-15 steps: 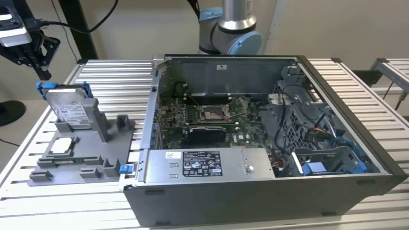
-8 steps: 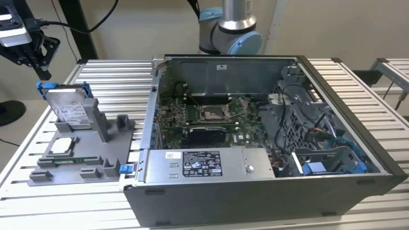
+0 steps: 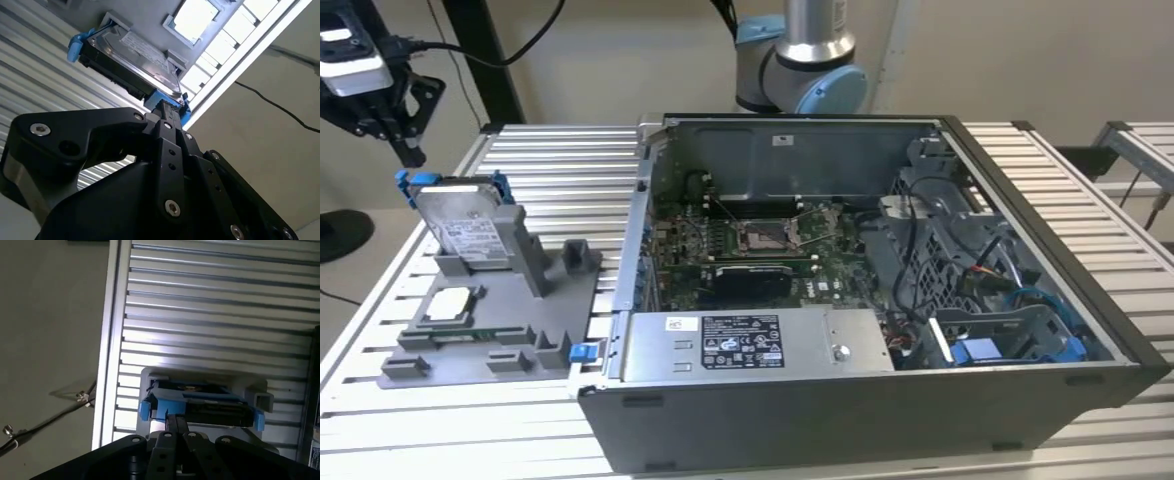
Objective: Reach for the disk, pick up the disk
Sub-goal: 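Pick up the disk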
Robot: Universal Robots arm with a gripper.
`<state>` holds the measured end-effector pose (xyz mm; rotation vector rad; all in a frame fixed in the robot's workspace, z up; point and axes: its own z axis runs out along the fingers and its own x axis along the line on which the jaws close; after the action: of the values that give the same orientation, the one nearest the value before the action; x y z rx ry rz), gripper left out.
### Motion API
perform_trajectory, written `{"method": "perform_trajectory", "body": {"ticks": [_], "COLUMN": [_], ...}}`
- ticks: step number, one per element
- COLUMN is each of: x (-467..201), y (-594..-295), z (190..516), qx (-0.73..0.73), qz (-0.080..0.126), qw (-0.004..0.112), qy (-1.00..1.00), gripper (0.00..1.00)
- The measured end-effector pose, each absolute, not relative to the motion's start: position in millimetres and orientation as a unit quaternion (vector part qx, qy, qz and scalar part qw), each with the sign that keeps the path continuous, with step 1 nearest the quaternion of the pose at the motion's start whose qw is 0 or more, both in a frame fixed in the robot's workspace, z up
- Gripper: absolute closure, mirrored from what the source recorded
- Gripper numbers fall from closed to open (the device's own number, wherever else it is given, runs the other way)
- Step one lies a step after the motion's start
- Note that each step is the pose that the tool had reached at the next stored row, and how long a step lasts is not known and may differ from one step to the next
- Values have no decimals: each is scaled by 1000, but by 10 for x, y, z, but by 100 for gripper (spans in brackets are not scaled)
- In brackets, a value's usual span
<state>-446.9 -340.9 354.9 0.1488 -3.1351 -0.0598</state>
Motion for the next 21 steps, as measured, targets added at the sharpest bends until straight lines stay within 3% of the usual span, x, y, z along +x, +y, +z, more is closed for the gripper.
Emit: {"method": "perform_trajectory", "body": {"ticks": [21], "x": [-4481], "y": [-3409], "z": [3548], "qx": [212], "qz": [-19], "qw": [4], "qy": [-977], "gripper": [100]}}
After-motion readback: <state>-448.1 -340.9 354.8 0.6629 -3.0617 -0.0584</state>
